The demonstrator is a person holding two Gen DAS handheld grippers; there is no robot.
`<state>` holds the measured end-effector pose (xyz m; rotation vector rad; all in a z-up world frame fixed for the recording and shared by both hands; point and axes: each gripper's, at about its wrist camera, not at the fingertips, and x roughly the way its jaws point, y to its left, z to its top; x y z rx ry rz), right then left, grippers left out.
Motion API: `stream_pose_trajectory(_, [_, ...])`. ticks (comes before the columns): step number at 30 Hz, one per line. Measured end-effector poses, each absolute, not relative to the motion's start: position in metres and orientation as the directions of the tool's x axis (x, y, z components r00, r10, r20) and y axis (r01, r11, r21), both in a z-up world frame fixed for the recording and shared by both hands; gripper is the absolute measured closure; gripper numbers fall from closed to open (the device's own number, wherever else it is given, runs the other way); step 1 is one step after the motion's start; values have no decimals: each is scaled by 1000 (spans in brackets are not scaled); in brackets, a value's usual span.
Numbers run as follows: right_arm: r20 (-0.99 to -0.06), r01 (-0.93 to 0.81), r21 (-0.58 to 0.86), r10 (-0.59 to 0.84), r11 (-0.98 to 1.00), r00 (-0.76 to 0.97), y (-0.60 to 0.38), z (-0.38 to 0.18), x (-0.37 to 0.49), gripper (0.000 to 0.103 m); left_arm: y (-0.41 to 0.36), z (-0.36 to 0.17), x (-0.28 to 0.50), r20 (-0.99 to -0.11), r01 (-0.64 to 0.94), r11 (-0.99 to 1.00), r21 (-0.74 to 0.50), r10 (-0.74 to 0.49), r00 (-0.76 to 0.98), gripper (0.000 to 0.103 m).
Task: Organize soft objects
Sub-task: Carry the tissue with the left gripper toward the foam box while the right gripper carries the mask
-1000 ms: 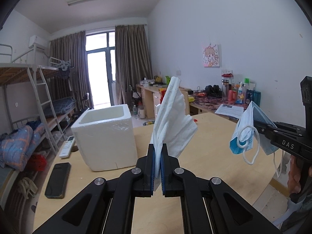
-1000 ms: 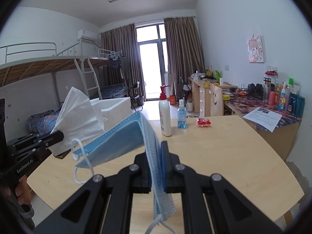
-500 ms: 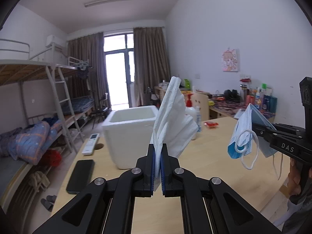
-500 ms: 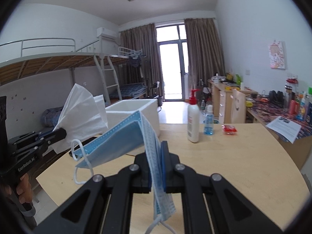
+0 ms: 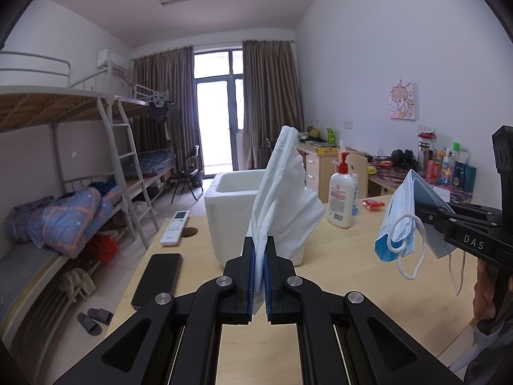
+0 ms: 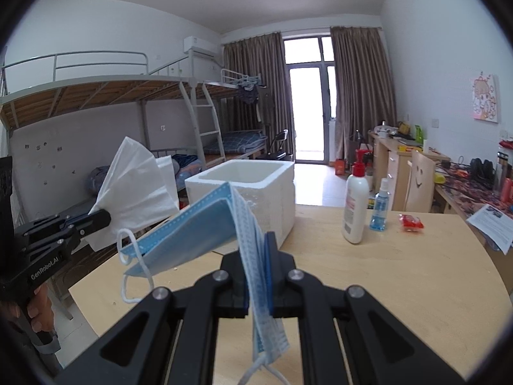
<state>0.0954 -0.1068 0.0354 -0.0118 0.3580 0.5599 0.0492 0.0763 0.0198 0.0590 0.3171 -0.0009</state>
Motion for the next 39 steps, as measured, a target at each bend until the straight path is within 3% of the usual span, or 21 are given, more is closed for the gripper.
stream_pose_trajectory(39, [-365, -540, 37, 514, 841, 776, -67, 91, 154, 93, 95, 66, 113, -290, 15, 999, 47, -1, 957, 98])
